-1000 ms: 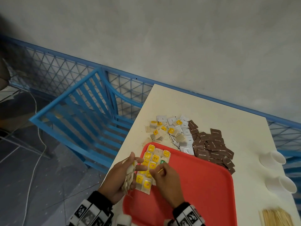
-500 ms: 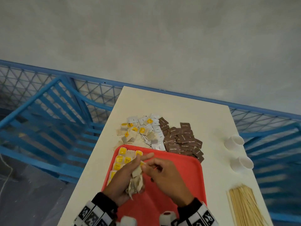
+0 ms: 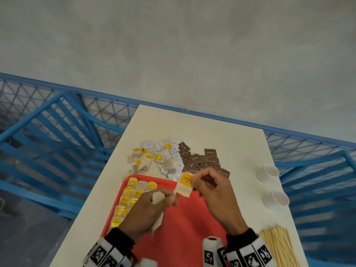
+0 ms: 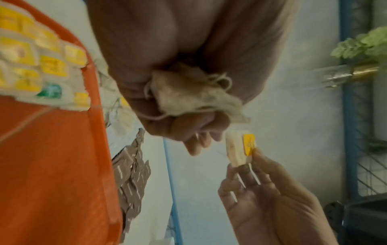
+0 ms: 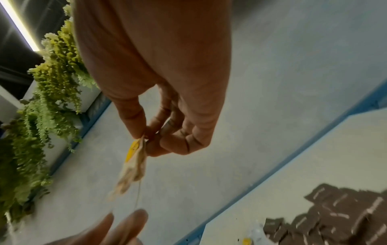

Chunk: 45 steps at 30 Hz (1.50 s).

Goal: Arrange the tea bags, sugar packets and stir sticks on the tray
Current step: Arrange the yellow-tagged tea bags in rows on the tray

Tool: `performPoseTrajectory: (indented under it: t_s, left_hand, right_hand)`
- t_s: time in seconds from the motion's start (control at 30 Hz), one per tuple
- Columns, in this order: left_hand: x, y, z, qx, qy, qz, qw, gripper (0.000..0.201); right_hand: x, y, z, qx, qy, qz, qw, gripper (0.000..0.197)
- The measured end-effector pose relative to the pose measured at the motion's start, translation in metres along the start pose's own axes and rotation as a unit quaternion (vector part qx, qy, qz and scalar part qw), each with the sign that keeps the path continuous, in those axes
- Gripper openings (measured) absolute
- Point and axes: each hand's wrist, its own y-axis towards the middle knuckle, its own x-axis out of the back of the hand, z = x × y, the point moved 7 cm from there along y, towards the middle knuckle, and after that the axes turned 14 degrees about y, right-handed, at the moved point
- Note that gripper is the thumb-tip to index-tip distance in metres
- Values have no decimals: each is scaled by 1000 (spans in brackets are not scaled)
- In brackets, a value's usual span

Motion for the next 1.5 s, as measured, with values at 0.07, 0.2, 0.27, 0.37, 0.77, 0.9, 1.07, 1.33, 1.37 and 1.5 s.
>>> performPoseTrajectory:
  t_s: [0.07,0.2,0.27,0.37,0.77,0.9,1.07,1.33,1.37,1.5]
  left_hand:
    - [13,3,-13,-21,47,-60,997,14]
    - [31,-1,-43,-85,73,-122,986,29]
    - [36,-2,-55,-117,102,-135,979,24]
    - [28,-3,-72,-155,125,-124,972,11]
    - [60,-17,-63,-127,48,-137,981,22]
    - [56,-20,-61,-123,30,-89,988,20]
    - [56,-15,-48,-76,-71,-93,990,18]
    - [58,-9,-25,-11,-283,-72,956,12]
    - [61,-9,-24,-11,-268,-81,960,10]
    - [70,-11,-24,-42,-207,-109,971,17]
  right_hand:
    - [3,4,5,9,-7,-3,1000,8]
    - [1,10,13,25,-26,-2,999,5]
    - [-6,10,17,32,-31,10,999,5]
    - [-22,8,23,49,-36,32,998,4]
    - [-56,1,20,33,-30,56,997,21]
    - [-70,3,23,50,-6,62,997,11]
    - [-65,6,17,-9,43,47,998,24]
    - [-47,6,14,-74,168,9,983,7]
    - [-45,6,16,-75,167,11,983,7]
    - [-41,7,18,-79,169,20,982,7]
